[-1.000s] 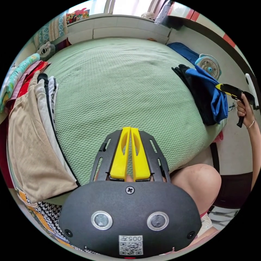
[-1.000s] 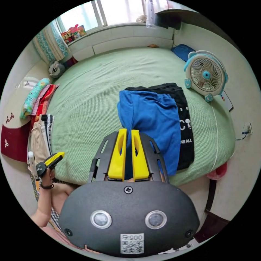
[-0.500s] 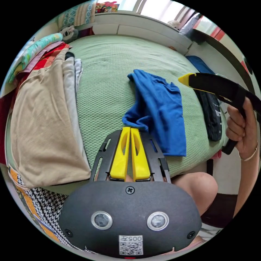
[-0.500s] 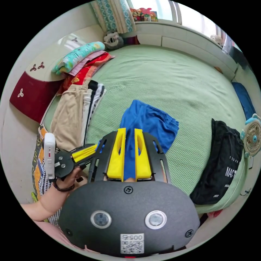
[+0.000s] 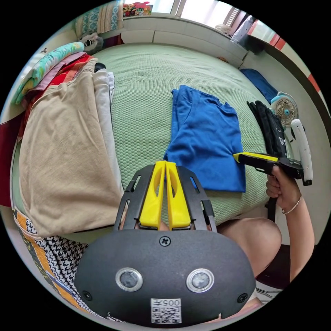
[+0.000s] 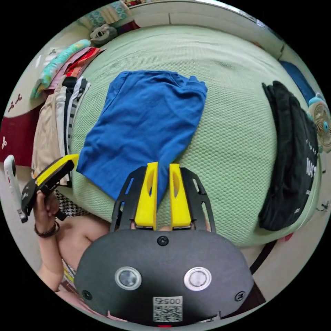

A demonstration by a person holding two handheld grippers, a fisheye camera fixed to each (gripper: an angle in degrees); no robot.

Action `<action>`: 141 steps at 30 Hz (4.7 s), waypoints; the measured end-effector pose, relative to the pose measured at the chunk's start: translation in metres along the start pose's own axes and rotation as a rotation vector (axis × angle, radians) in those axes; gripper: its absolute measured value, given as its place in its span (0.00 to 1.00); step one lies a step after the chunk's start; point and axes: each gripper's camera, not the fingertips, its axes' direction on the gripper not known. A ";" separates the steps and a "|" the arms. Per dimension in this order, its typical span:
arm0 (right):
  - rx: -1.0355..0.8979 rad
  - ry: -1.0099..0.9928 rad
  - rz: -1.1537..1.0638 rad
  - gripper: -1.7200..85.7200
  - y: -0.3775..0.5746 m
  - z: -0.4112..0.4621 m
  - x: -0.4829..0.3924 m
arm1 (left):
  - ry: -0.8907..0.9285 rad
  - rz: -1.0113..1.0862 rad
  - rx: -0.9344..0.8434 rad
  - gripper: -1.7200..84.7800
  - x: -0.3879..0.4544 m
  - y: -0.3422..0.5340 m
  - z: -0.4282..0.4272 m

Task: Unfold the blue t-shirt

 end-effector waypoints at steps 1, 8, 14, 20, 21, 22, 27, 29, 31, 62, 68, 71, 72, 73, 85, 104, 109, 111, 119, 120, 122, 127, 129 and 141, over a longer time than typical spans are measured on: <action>-0.006 0.018 0.003 0.03 -0.002 -0.002 0.000 | 0.004 -0.002 -0.001 0.01 -0.001 0.000 0.000; -0.021 0.097 0.110 0.04 -0.002 -0.011 0.011 | 0.015 0.012 -0.008 0.01 -0.009 -0.011 -0.003; 0.259 -0.129 0.167 0.08 0.005 -0.040 -0.025 | 0.105 -0.054 0.085 0.01 -0.018 -0.046 -0.039; 0.220 -0.032 0.020 0.11 -0.037 -0.012 -0.094 | 0.047 -0.061 0.119 0.01 -0.029 -0.071 -0.029; 0.208 -0.038 0.012 0.12 -0.043 -0.003 -0.100 | 0.072 -0.103 0.041 0.01 -0.033 -0.073 -0.022; 0.205 -0.042 0.004 0.12 -0.047 0.005 -0.105 | 0.106 -0.099 0.030 0.01 -0.033 -0.075 -0.022; 0.169 -0.037 -0.026 0.15 -0.066 0.016 -0.133 | -0.049 0.030 0.049 0.01 -0.026 -0.092 -0.022; 0.163 -0.015 -0.035 0.17 -0.069 0.018 -0.143 | -0.098 0.029 0.043 0.01 -0.032 -0.093 -0.018; 0.110 -0.026 -0.036 0.18 -0.075 0.029 -0.148 | -0.066 -0.002 0.025 0.01 -0.042 -0.095 -0.015; 0.203 -0.218 0.073 0.01 -0.063 0.005 -0.070 | 0.168 0.223 -0.013 0.01 -0.015 -0.085 -0.004; 0.187 -0.243 0.082 0.01 -0.063 0.010 -0.063 | 0.186 0.226 -0.027 0.01 -0.007 -0.091 0.008; 0.176 -0.220 0.080 0.04 -0.064 0.013 -0.065 | 0.186 0.229 -0.052 0.01 -0.002 -0.097 0.020; 0.178 -0.209 0.072 0.05 -0.063 0.013 -0.065 | 0.196 0.225 -0.081 0.01 -0.001 -0.099 0.026; 0.181 -0.203 0.073 0.06 -0.063 0.013 -0.064 | 0.200 0.221 -0.089 0.01 0.000 -0.100 0.028; 0.129 -0.239 -0.011 0.11 -0.069 0.026 -0.060 | 0.221 0.236 -0.114 0.01 0.007 -0.104 0.035; 0.126 -0.208 0.014 0.01 -0.054 0.026 -0.045 | 0.114 0.194 -0.030 0.10 0.000 -0.103 0.026; 0.176 -0.203 0.042 0.01 -0.041 0.014 -0.037 | 0.209 0.194 -0.060 0.15 -0.001 -0.110 0.043; 0.194 -0.197 0.050 0.01 -0.036 0.011 -0.035 | 0.204 0.192 -0.083 0.15 0.005 -0.113 0.051; 0.262 -0.202 0.078 0.01 -0.017 -0.004 -0.019 | 0.062 0.200 -0.120 0.12 0.030 -0.118 0.060; 0.270 -0.205 0.084 0.01 -0.014 -0.005 -0.017 | 0.106 0.217 -0.128 0.09 0.032 -0.118 0.060; 0.278 -0.208 0.087 0.01 -0.009 -0.008 -0.013 | 0.124 0.171 -0.136 0.08 0.031 -0.119 0.060; 0.330 -0.197 0.111 0.01 0.006 -0.020 -0.003 | 0.137 0.146 -0.114 0.07 0.030 -0.119 0.052; 0.360 -0.195 0.126 0.01 0.012 -0.027 0.001 | 0.097 0.135 -0.062 0.07 0.028 -0.117 0.040; 0.472 -0.061 0.252 0.01 0.040 -0.050 0.029 | -0.143 -0.033 0.020 0.07 -0.009 -0.104 0.002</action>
